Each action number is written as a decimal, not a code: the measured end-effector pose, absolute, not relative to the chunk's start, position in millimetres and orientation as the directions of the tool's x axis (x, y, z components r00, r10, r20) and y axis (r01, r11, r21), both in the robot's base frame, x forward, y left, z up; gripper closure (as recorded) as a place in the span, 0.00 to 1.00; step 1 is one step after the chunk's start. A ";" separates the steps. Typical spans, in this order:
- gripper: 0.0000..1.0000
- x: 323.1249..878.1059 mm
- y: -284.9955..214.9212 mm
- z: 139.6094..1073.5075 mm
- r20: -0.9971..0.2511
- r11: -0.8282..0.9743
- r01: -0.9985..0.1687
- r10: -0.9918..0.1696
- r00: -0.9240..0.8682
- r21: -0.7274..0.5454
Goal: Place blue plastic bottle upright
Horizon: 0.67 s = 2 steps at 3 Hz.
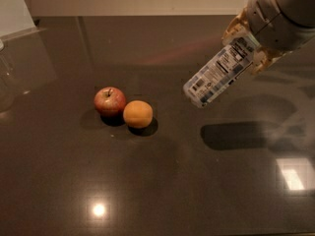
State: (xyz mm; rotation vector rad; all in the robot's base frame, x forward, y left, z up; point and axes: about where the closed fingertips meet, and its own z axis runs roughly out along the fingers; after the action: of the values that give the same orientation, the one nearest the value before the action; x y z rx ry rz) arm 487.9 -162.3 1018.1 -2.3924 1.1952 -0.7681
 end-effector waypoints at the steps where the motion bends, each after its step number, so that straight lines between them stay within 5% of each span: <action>1: 1.00 506.4 -173.1 1029.0 0.445 -0.696 -0.499 -0.716 0.538 -0.517; 2: 1.00 506.0 -172.8 1029.8 0.445 -0.695 -0.499 -0.717 0.537 -0.518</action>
Offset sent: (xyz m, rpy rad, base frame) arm 0.0178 -0.0139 0.0024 -0.0891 -0.0704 0.0754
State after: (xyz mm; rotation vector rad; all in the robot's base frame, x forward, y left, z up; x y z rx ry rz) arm 506.0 -172.8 1029.8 -2.4499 1.0048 -0.9311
